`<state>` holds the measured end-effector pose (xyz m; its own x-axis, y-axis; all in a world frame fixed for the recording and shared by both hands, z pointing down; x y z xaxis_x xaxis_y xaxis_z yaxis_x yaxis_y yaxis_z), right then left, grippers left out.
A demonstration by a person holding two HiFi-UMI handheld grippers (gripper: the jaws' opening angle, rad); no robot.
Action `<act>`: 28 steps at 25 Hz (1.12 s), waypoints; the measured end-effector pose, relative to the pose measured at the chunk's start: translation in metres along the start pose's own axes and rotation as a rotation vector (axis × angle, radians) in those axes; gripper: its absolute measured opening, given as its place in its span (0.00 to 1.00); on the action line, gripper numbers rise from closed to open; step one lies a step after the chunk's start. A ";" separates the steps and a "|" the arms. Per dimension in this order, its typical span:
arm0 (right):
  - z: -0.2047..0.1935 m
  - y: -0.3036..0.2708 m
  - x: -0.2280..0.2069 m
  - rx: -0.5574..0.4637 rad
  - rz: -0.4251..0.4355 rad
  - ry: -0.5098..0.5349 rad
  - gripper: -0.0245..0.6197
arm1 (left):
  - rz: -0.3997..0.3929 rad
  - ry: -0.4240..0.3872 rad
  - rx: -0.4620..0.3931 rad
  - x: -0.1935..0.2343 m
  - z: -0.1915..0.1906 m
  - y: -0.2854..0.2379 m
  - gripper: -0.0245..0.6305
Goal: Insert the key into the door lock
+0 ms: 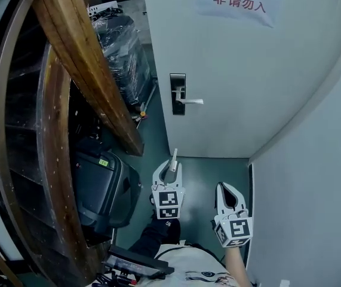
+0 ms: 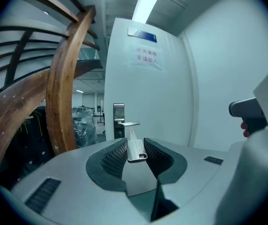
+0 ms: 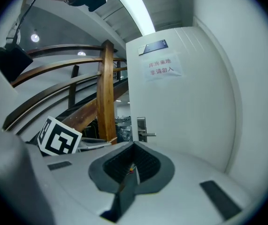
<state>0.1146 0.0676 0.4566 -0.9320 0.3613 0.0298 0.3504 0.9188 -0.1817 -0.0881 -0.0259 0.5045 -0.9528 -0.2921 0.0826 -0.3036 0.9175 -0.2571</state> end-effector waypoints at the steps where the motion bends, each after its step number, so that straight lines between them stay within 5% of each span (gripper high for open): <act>1: 0.003 -0.018 -0.003 -0.002 0.000 -0.003 0.05 | -0.003 -0.005 0.004 0.008 0.002 -0.017 0.22; 7: 0.012 -0.108 -0.010 0.000 -0.006 -0.039 0.05 | -0.045 -0.019 0.050 0.050 0.004 -0.105 0.22; 14: -0.001 -0.146 -0.015 0.060 -0.002 -0.021 0.05 | -0.062 -0.025 0.097 0.066 -0.012 -0.175 0.22; 28: -0.089 -0.176 -0.061 0.019 -0.052 0.018 0.05 | 0.002 0.009 -0.004 0.082 -0.051 -0.299 0.22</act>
<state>0.1181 -0.1022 0.5741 -0.9470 0.3161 0.0569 0.2995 0.9332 -0.1985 -0.0754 -0.3104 0.6377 -0.9533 -0.2882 0.0909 -0.3020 0.9189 -0.2537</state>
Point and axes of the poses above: the fingertips, and each gripper's own axes: y backward along the fingers, x to its left, z out of its top, the point moved 9 cm from there along y, backward along the fingers, and after that the axes turned 6 degrees about y, right-handed, at the moved point
